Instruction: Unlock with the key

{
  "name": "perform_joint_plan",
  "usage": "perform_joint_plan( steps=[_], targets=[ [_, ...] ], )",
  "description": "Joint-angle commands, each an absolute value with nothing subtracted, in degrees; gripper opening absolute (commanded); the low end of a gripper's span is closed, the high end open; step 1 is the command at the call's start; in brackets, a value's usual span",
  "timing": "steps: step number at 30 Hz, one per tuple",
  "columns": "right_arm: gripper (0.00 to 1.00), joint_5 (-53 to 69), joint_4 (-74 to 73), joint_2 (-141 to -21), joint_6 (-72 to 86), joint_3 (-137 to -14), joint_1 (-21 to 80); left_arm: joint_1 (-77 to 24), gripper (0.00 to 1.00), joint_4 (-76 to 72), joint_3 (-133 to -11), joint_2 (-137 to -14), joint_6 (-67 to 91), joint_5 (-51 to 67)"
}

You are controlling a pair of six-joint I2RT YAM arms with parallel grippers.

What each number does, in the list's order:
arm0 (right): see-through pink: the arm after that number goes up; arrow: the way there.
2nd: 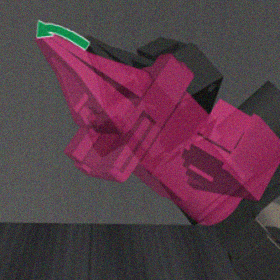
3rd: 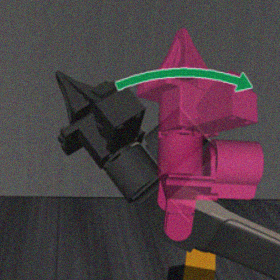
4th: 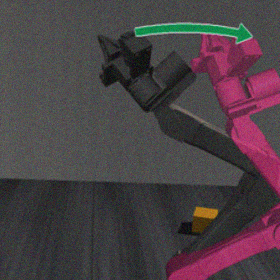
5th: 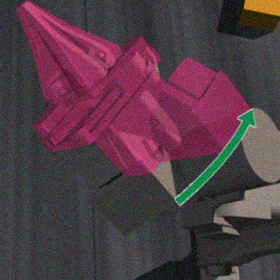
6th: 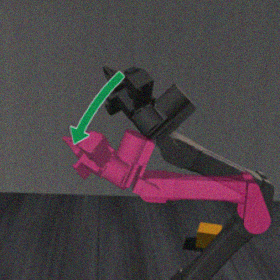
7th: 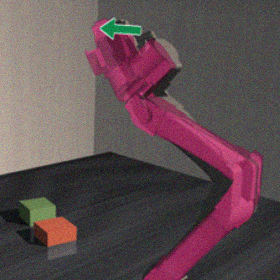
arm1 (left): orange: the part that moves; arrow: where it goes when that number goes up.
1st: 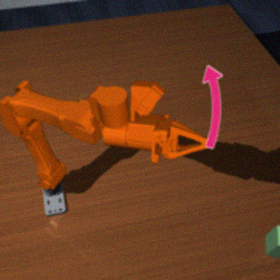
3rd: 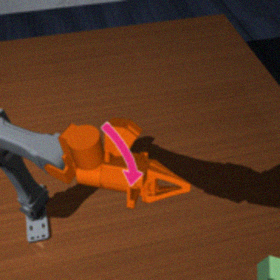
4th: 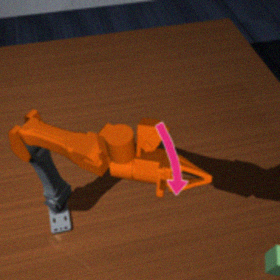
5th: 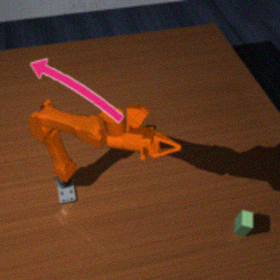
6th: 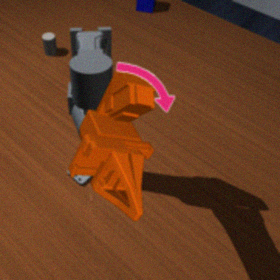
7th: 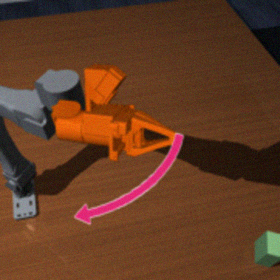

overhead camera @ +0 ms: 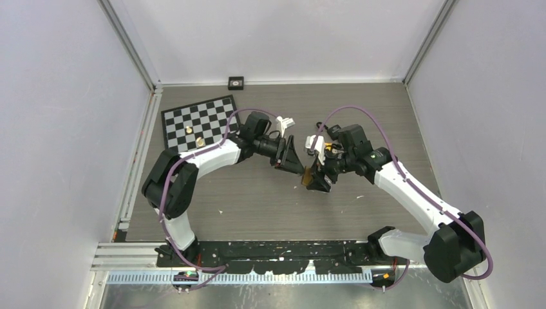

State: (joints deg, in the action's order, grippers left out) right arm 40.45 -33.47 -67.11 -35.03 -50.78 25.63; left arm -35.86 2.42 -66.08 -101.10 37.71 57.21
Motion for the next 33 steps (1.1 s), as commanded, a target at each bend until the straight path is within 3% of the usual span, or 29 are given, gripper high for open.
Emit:
perform_joint_plan(
  steps=[1,8,15,22,25,26,31,32,33],
  targets=[
    [0.01,41.57,-29.88,-65.73,-35.57,-51.68,26.43,-35.71,0.55,-5.74,-67.66,-101.80,49.04,60.40],
    [0.00,40.59,-29.67,-66.65,-35.28,-52.24,26.81,-38.42,0.55,-0.51,-69.59,-102.96,47.59,59.22],
    [0.01,39.65,-28.99,-67.05,-34.85,-52.03,27.07,-41.39,0.47,8.21,-71.81,-104.06,43.21,56.02],
    [0.00,39.15,-27.97,-66.71,-34.15,-51.43,27.03,-41.84,0.22,9.05,-73.15,-106.23,43.36,56.43],
    [0.01,38.99,-27.57,-66.80,-33.67,-51.29,27.05,-41.84,0.02,7.27,-73.36,-107.18,44.18,57.43],
    [0.01,38.64,-27.40,-66.66,-33.37,-51.18,27.07,-41.84,0.00,6.51,-73.23,-107.42,44.35,57.72],
    [0.21,37.17,-26.46,-65.01,-32.69,-50.10,26.92,-41.03,0.00,6.41,-73.12,-107.30,41.90,58.10],
    [0.30,37.18,-26.38,-64.69,-32.62,-49.94,26.71,-40.59,0.00,6.49,-72.90,-107.06,41.18,58.14],
    [0.55,37.25,-26.45,-64.42,-32.42,-49.85,26.41,-39.96,0.00,6.70,-72.79,-106.68,39.70,58.10]
  ],
)
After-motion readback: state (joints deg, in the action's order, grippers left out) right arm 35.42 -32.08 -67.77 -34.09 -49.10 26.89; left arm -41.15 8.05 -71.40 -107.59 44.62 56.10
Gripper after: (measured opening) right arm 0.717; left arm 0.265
